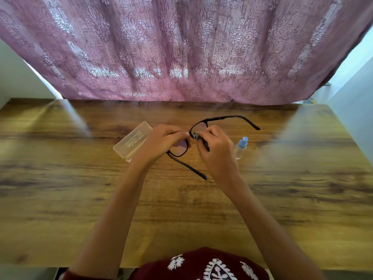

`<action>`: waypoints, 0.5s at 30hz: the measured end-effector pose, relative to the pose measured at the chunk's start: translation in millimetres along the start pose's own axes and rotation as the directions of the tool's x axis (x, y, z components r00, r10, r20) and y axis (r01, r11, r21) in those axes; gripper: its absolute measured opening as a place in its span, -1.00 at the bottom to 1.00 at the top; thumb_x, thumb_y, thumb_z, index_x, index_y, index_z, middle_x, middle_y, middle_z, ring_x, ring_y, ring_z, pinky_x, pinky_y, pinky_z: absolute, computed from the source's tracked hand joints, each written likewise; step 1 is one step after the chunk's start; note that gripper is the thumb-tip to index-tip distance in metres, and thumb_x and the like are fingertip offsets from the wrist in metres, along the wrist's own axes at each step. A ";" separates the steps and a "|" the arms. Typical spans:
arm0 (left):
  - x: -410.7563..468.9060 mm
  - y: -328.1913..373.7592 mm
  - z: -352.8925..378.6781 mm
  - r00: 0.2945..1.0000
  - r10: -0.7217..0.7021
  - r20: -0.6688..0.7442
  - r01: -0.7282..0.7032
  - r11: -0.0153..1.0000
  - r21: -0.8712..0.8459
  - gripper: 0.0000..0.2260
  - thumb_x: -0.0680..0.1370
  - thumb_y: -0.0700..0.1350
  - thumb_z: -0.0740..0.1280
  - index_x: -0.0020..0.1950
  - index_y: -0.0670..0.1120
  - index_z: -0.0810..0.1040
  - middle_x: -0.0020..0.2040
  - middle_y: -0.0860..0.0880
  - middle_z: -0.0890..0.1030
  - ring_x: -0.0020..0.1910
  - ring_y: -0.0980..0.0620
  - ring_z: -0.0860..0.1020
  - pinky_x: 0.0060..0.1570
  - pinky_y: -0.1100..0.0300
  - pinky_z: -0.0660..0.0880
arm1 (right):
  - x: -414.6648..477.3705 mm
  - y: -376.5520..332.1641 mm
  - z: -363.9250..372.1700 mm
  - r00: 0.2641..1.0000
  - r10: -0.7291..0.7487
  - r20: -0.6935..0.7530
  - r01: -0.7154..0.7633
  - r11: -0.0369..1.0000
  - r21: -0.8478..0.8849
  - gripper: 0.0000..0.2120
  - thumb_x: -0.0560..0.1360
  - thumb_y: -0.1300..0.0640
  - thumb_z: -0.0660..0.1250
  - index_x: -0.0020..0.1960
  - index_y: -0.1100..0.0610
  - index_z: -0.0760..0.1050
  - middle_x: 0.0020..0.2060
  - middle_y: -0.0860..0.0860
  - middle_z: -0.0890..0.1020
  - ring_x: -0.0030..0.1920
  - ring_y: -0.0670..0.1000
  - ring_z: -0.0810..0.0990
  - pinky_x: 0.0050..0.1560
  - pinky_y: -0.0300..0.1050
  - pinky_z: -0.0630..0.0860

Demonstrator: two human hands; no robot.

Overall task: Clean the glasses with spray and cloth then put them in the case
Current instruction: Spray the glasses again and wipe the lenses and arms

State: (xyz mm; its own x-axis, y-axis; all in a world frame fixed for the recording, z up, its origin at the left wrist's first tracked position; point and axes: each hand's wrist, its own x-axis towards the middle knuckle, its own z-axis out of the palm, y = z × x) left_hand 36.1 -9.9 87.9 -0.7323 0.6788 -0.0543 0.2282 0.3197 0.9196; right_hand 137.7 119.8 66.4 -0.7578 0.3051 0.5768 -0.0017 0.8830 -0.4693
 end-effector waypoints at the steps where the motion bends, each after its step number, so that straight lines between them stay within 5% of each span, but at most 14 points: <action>1: -0.1 0.3 1.2 1.000 -0.003 0.003 0.003 1.000 -0.001 -0.80 0.56 -0.09 0.34 -0.19 -0.08 0.71 -0.16 -0.05 0.71 -0.07 -0.01 0.64 0.07 0.07 0.53 | 2.2 -0.3 0.4 1.000 0.006 -0.012 -0.006 1.000 0.001 -0.89 0.42 0.39 0.41 -0.06 0.31 0.61 -0.24 0.10 0.55 -0.25 -0.01 0.50 -0.21 -0.25 0.37; 15: -2.2 -3.8 4.3 1.000 -0.022 0.001 0.022 1.000 0.019 -0.79 0.55 -0.04 0.34 -0.19 -0.08 0.70 -0.18 -0.06 0.71 -0.08 -0.04 0.64 0.08 -0.01 0.51 | 2.3 -2.3 -2.1 1.000 0.006 -0.021 -0.006 1.000 0.000 -0.89 0.41 0.38 0.42 -0.05 0.31 0.62 -0.23 0.11 0.56 -0.22 0.02 0.53 -0.19 -0.26 0.40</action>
State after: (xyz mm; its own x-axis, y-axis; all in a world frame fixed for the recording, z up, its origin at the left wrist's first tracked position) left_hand 39.6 -9.8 82.8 -0.7366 0.6722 -0.0745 0.2247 0.3471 0.9105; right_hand 137.3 119.2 70.2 -0.7441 0.3174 0.5878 0.0023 0.8811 -0.4729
